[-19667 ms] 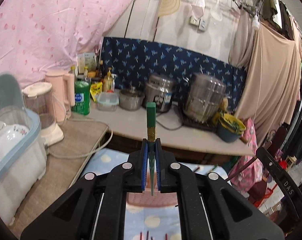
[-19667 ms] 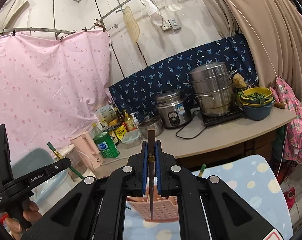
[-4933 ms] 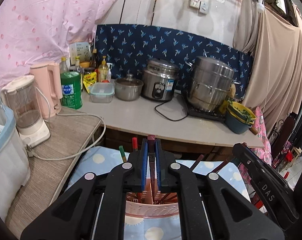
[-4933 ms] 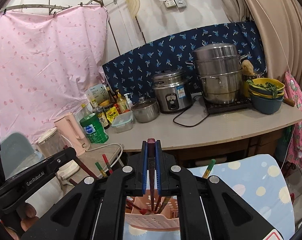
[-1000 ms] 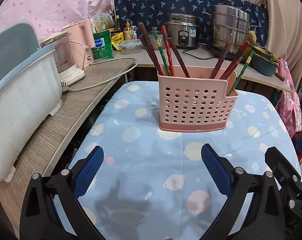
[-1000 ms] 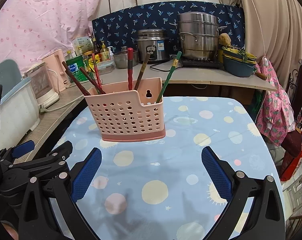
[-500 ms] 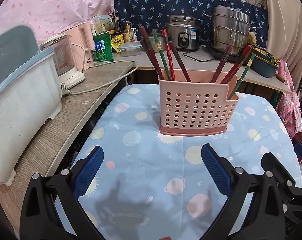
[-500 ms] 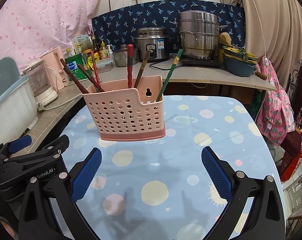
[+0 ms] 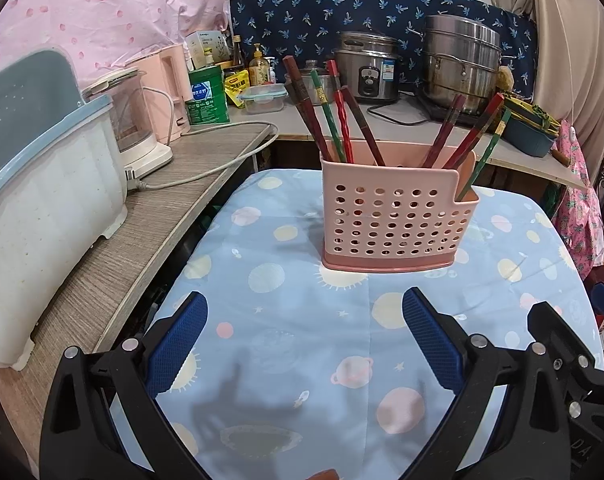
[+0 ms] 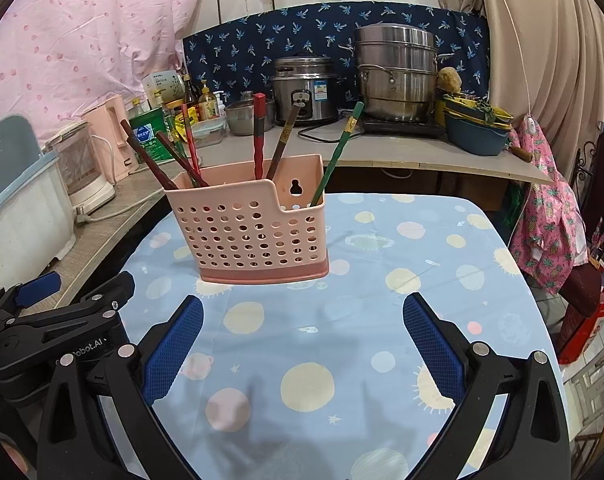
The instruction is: Organize utensils
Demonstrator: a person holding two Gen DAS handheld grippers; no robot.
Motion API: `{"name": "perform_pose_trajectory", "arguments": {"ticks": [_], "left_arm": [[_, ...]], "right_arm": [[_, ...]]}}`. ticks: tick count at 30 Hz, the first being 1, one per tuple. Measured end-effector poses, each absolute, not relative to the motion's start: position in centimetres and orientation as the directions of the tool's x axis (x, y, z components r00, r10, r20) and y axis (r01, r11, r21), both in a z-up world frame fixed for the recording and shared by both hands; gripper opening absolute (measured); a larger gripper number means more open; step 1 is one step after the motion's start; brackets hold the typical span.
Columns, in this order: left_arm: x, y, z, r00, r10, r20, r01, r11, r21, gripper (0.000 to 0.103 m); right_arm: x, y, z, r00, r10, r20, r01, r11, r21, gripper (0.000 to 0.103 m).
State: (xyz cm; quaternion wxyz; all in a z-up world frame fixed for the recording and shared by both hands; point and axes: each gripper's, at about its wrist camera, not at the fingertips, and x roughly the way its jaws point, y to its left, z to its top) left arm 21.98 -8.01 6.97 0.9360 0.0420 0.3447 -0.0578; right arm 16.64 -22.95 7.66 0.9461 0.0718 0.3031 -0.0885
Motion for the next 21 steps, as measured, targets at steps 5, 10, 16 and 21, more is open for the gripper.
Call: {"name": "perform_pose_trajectory", "arguments": {"ticks": [5, 10, 16, 21], "left_arm": [[21.98, -8.03, 6.96, 0.755, -0.078, -0.651, 0.137, 0.99, 0.041, 0.094], [22.01, -8.05, 6.97, 0.755, -0.078, -0.651, 0.136, 0.99, 0.039, 0.094], [21.96, -8.01, 6.97, 0.757, -0.078, -0.649, 0.136, 0.99, 0.039, 0.094], [21.9, -7.89, 7.04, 0.761, -0.078, -0.644, 0.137, 0.99, 0.042, 0.094]], "right_arm": [[16.67, -22.99, 7.7, 0.8, -0.124, -0.587, 0.211, 0.974, 0.082, 0.097], [16.64, -22.98, 7.64, 0.801, -0.123, -0.586, 0.211, 0.974, 0.083, 0.097], [16.65, -22.98, 7.63, 0.801, -0.123, -0.586, 0.21, 0.974, 0.082, 0.097], [16.63, -22.98, 7.71, 0.8, -0.125, -0.587, 0.211, 0.974, 0.081, 0.097]]}}
